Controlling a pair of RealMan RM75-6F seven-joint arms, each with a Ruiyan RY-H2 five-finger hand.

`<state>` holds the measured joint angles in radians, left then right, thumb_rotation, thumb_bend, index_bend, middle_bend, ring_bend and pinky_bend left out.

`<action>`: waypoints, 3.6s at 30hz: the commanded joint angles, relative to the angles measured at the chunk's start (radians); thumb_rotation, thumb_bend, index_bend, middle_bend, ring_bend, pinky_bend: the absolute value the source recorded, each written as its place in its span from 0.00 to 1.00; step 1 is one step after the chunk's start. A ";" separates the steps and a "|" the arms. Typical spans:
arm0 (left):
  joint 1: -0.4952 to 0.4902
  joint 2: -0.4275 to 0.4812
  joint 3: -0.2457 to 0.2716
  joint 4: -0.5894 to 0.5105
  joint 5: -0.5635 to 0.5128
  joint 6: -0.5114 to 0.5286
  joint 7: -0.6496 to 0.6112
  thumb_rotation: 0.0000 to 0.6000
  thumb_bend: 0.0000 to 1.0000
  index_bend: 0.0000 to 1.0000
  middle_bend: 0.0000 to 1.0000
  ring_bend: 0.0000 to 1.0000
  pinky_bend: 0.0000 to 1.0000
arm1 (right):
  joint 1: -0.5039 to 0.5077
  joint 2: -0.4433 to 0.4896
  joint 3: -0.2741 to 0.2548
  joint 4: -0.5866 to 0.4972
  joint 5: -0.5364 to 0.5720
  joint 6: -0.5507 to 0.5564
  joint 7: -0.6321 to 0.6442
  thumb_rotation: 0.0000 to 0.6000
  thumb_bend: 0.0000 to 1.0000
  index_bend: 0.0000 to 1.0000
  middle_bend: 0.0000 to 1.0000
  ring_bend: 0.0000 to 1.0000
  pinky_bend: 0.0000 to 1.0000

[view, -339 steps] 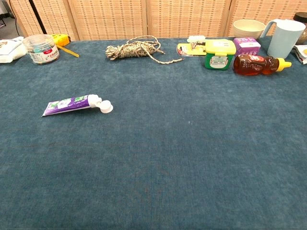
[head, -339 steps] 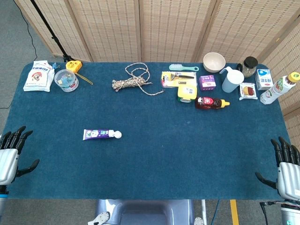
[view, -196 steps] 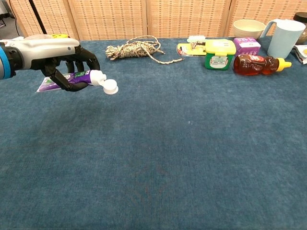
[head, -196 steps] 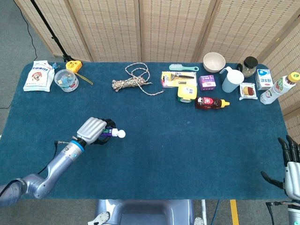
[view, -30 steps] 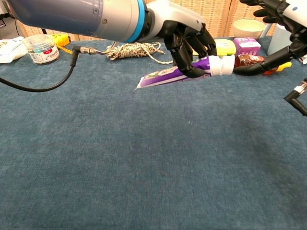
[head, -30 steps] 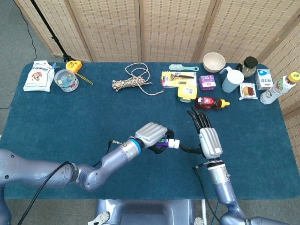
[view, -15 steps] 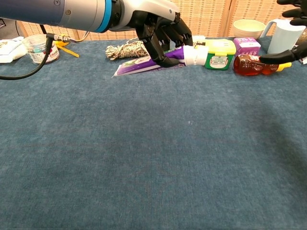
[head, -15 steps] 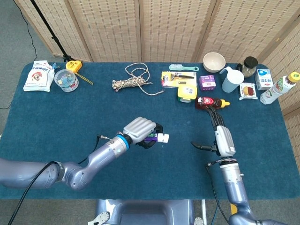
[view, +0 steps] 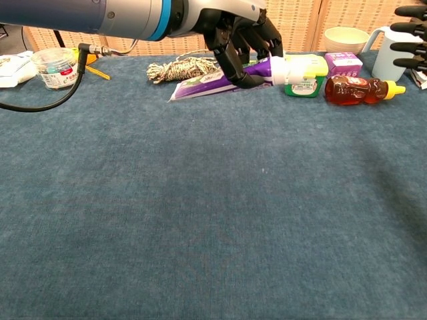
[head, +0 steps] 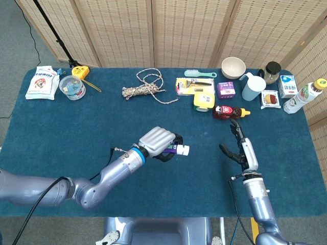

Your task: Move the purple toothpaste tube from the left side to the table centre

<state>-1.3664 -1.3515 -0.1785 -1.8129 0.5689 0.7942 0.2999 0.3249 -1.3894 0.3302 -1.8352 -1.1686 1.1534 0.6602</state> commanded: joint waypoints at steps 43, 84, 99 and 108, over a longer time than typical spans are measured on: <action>-0.239 -0.139 -0.087 0.014 -0.382 0.159 0.309 1.00 0.78 0.49 0.43 0.49 0.52 | 0.005 -0.161 0.033 0.046 -0.011 0.024 0.165 0.11 0.00 0.00 0.00 0.00 0.00; -0.342 -0.256 -0.173 0.162 -0.572 0.178 0.440 1.00 0.78 0.49 0.43 0.50 0.53 | 0.051 -0.253 0.068 0.100 0.026 0.031 0.023 0.11 0.00 0.00 0.00 0.00 0.00; -0.348 -0.293 -0.197 0.181 -0.562 0.206 0.471 1.00 0.78 0.51 0.43 0.50 0.53 | 0.057 -0.263 0.069 0.105 0.021 0.020 0.017 0.11 0.00 0.00 0.00 0.00 0.00; -0.351 -0.301 -0.206 0.186 -0.570 0.212 0.499 1.00 0.78 0.51 0.43 0.50 0.53 | 0.061 -0.266 0.059 0.113 0.016 0.018 -0.009 0.11 0.00 0.00 0.00 0.00 0.00</action>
<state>-1.7173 -1.6520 -0.3839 -1.6276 -0.0001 1.0065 0.7970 0.3853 -1.6549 0.3914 -1.7234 -1.1515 1.1714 0.6530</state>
